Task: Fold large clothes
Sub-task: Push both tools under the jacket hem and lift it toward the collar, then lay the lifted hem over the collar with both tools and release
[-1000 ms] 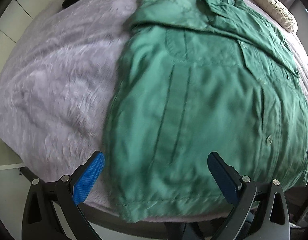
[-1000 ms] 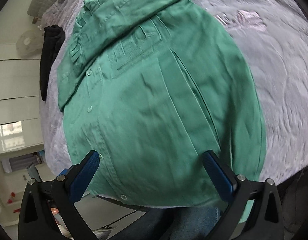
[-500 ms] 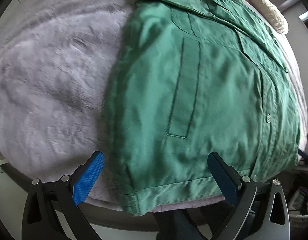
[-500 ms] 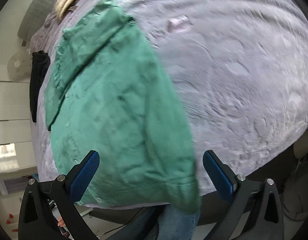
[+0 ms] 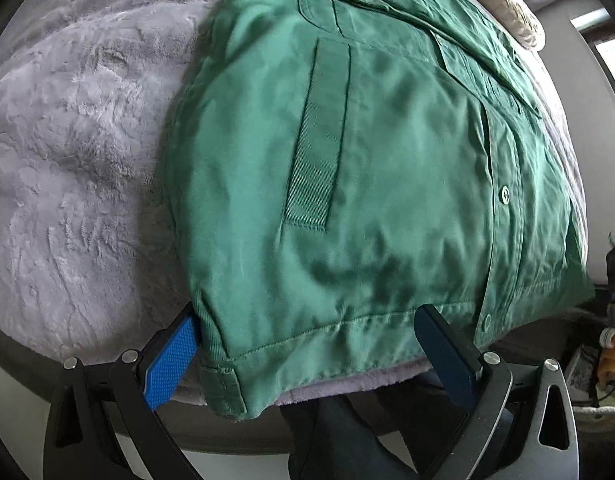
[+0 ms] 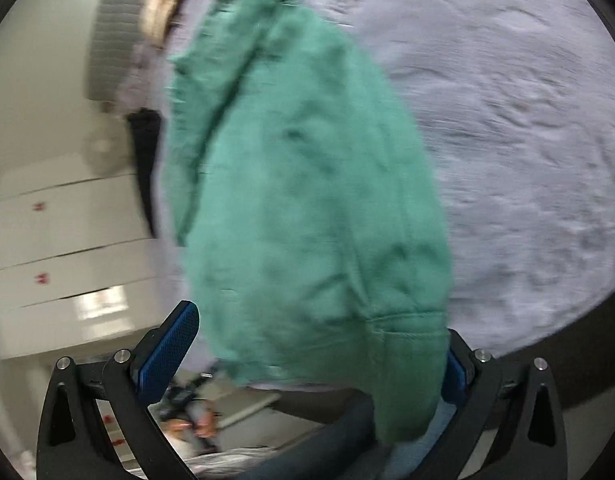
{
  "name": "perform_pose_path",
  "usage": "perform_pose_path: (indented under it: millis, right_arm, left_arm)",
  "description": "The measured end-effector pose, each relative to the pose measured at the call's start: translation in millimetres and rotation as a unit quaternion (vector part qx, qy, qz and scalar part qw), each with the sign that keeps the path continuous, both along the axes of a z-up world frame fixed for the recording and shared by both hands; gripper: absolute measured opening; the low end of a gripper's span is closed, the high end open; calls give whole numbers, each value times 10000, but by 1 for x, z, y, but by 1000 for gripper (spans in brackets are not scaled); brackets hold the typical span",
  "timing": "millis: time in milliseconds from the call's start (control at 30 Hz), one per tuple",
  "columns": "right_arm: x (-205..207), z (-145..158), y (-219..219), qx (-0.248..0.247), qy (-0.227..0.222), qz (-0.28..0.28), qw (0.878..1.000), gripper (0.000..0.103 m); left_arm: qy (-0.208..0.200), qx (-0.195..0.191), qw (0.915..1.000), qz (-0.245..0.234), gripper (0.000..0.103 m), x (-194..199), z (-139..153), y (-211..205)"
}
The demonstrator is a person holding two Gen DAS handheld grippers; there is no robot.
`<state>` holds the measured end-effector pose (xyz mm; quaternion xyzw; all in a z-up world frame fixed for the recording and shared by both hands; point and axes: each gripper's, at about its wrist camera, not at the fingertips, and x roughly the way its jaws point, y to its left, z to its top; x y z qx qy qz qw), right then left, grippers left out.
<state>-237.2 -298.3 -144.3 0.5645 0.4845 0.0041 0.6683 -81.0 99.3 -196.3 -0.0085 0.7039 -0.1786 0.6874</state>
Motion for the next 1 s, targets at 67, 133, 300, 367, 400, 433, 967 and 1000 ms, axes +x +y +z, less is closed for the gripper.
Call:
perform_pose_path:
  millis: [67,133,300,367,400,433,967,1000]
  right_arm:
    - [3,-2,4,-31,76,23,10000,103]
    - [1,-8,7,-78,251,61,9996,103]
    - [-6,-20,19,-44,444,113,9989,102]
    - [-6,-21,25,-43,441,86,9990,93]
    - [-6,-22,25,-44,452,79,9989,89]
    - [-4,-23,27,-74,521,68,9986,76]
    - [82,61,8,620,-1163,72,9912,13]
    - [97,69,4,587,-1255,136,9903,13]
  left_arm:
    - [28,-12,10000,12,103,-3,-1,-1]
    - [8,-33,10000,10,103,-8,-1,1]
    - [-6,-183,9998,45,102,-8,1,11]
    - [8,-186,9998,66,92,-11,1,14]
    - [-36,-57,10000,61,80,-13,0,15]
    - [-56,50,10000,44,69,-13,-1,19]
    - [-793,-1766,9759,1003,18,62,121,65]
    - [-906,-1834,9724,1121,18,79,129,64]
